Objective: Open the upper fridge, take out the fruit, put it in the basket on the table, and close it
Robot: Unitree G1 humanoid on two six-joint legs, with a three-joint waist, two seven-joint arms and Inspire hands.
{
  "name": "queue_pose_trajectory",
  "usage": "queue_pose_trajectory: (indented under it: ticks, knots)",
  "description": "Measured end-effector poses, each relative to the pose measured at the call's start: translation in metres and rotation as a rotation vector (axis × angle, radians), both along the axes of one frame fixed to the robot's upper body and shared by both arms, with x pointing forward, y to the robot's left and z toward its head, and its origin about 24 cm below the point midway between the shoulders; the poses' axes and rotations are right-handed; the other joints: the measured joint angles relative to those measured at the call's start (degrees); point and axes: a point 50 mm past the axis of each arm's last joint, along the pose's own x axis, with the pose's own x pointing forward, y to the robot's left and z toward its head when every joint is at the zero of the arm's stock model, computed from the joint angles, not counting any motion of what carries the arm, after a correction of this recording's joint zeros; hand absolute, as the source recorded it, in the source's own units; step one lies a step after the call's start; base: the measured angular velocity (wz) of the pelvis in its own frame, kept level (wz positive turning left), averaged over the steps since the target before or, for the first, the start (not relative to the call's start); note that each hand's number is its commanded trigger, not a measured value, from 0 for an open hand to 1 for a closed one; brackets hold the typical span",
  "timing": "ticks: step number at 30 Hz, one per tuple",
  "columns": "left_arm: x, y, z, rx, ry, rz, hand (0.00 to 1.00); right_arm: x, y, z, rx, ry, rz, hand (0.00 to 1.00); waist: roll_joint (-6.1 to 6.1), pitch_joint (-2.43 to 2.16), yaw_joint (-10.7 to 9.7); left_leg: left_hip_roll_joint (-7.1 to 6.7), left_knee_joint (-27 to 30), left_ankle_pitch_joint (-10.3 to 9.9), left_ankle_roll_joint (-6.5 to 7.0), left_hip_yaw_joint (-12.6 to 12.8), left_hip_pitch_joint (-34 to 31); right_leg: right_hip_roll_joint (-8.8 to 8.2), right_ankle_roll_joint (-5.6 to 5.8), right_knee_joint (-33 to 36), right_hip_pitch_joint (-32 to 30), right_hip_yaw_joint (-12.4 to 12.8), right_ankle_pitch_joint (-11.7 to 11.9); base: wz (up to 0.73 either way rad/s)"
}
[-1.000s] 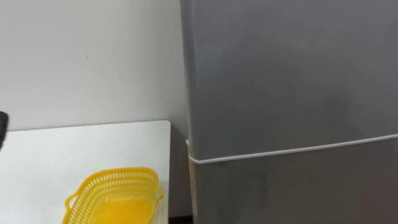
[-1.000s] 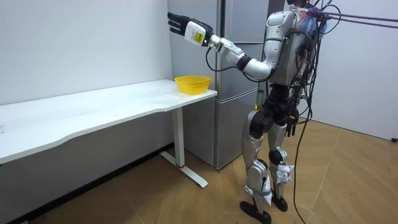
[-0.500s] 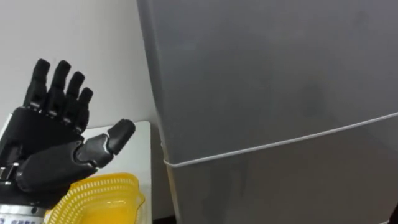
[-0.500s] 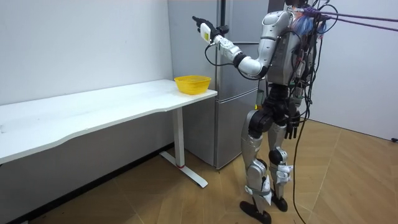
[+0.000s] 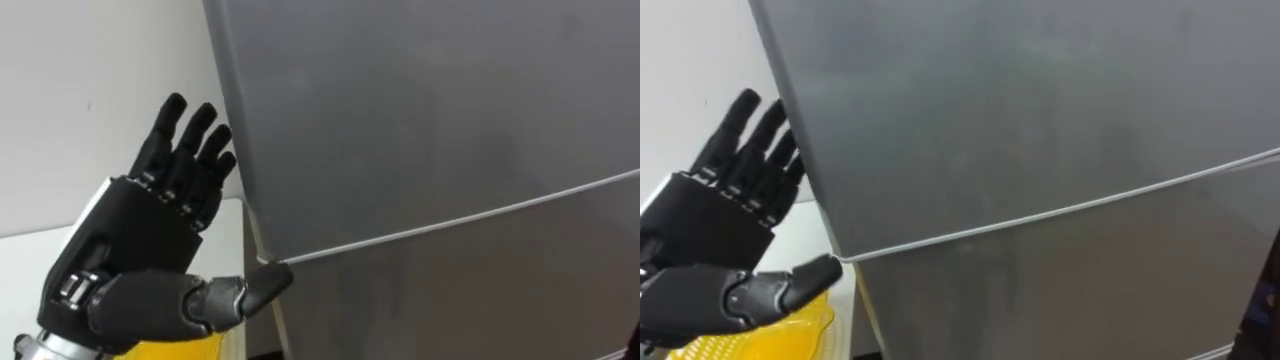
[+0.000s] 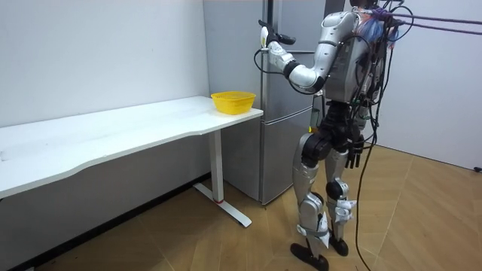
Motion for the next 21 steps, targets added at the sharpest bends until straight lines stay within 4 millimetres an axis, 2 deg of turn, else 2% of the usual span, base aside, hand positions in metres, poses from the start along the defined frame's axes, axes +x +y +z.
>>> queue_pose_trajectory:
  ticks: [9,13,16,17,18,19,21]
  knots:
    - [-0.001,-0.002,0.000,0.020,-0.017,-0.040,0.00,0.001,-0.003,0.001,-0.008,-0.001,0.002,0.00,-0.05,0.04,-0.17,-0.02,-0.03,0.00,-0.01,-0.01,0.17,0.08,-0.02,-0.74,0.17,-0.07,0.02,0.00]
    - [0.000,-0.014,-0.003,0.045,-0.005,-0.079,0.00,0.002,-0.003,0.001,-0.028,-0.008,0.015,0.00,-0.10,0.19,-0.32,-0.05,-0.08,0.00,0.00,-0.02,0.07,0.04,-0.02,-0.78,0.24,-0.29,0.02,0.02]
    - [0.000,-0.015,-0.003,0.048,-0.004,-0.082,0.00,0.003,-0.003,0.001,-0.037,-0.012,0.020,0.00,-0.12,0.25,-0.32,-0.07,-0.14,0.00,-0.01,-0.02,0.01,0.03,0.01,-0.88,0.23,-0.39,0.00,0.03]
    - [0.000,-0.016,-0.003,0.048,-0.003,-0.086,0.07,0.003,-0.003,0.001,-0.040,-0.014,0.020,0.00,-0.09,0.27,-0.29,-0.09,-0.18,0.00,0.00,-0.02,0.00,0.01,0.02,-0.89,0.23,-0.43,-0.01,0.00]
    - [0.000,-0.016,-0.004,0.048,-0.003,-0.088,0.53,0.004,-0.003,0.001,-0.044,-0.018,0.019,0.00,-0.05,0.31,-0.31,-0.12,-0.22,0.00,0.00,-0.02,-0.04,-0.02,0.03,-0.89,0.19,-0.46,-0.02,0.00]
    - [0.000,-0.017,-0.003,0.048,-0.003,-0.089,0.58,0.005,-0.003,0.001,-0.047,-0.023,0.019,0.00,-0.03,0.32,-0.34,-0.13,-0.23,0.00,0.00,-0.03,-0.13,-0.03,0.04,-0.90,0.10,-0.48,-0.02,0.00]
    - [0.000,-0.016,-0.003,0.048,-0.003,-0.087,1.00,0.006,-0.003,0.001,-0.054,-0.027,0.020,0.00,-0.04,0.32,-0.33,-0.14,-0.22,0.00,0.00,-0.03,-0.27,-0.03,0.04,-0.90,-0.02,-0.49,-0.02,0.00]
